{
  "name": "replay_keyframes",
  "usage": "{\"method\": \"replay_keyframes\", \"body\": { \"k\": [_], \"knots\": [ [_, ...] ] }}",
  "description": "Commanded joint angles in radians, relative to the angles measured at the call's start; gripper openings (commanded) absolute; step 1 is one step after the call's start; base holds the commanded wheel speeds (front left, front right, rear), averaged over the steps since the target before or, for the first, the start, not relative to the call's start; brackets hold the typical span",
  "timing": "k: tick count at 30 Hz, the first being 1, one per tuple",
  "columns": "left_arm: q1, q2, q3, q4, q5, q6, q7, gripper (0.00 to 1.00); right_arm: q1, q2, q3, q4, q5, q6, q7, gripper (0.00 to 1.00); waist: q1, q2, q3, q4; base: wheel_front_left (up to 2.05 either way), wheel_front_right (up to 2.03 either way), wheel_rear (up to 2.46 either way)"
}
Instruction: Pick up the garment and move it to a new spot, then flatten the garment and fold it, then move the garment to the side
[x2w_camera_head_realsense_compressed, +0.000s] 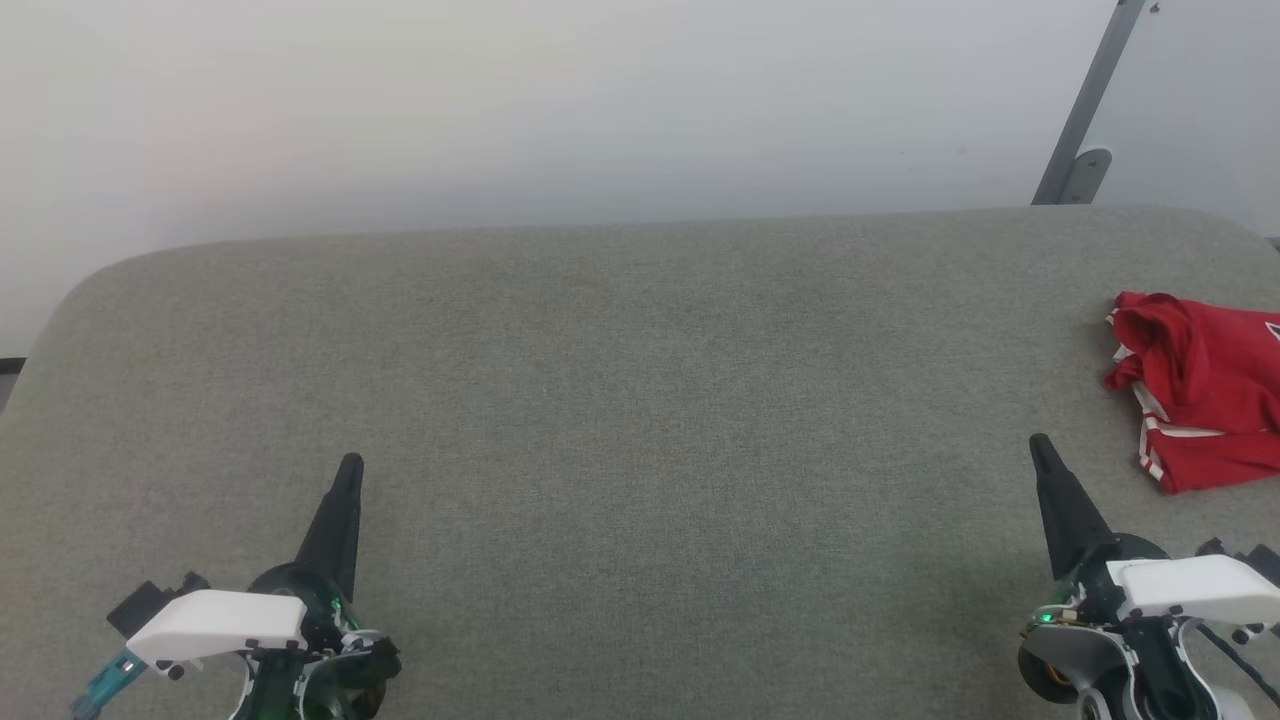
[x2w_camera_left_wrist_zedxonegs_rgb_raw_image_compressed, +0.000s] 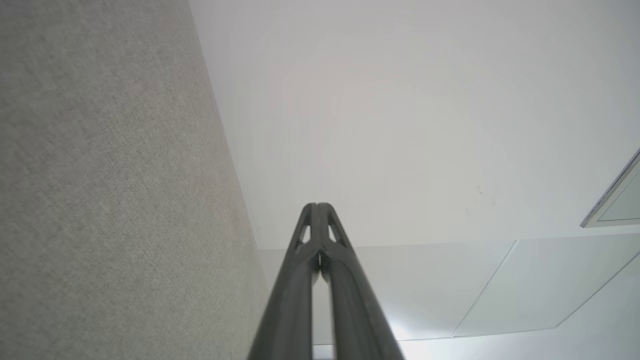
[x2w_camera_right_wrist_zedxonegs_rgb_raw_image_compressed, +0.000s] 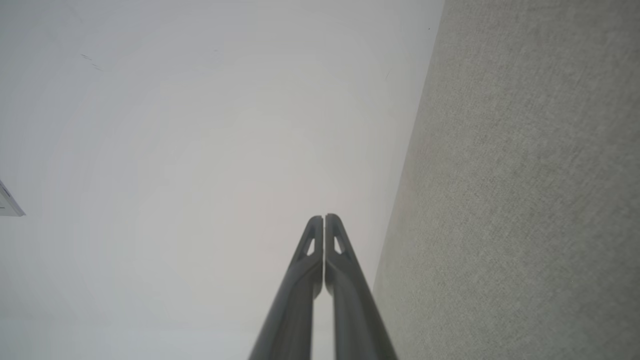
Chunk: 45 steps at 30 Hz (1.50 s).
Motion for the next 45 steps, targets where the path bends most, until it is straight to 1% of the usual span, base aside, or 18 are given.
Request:
{"method": "replay_keyframes", "body": {
  "k": [1, 45],
  "knots": [
    [-0.011, -0.002, 0.000, 0.000, -0.003, 0.000, 0.003, 0.00, 0.006, 0.004, 0.000, -0.002, 0.004, 0.000, 0.003, 0.00, 0.0000, 0.0000, 0.000, 0.000, 0.00, 0.00, 0.00],
    [-0.011, -0.002, -0.001, 0.000, -0.004, 0.000, 0.003, 0.00, 0.006, 0.004, 0.000, -0.002, 0.005, 0.000, 0.002, 0.00, 0.0000, 0.0000, 0.000, 0.000, 0.00, 0.00, 0.00]
  ]
}}
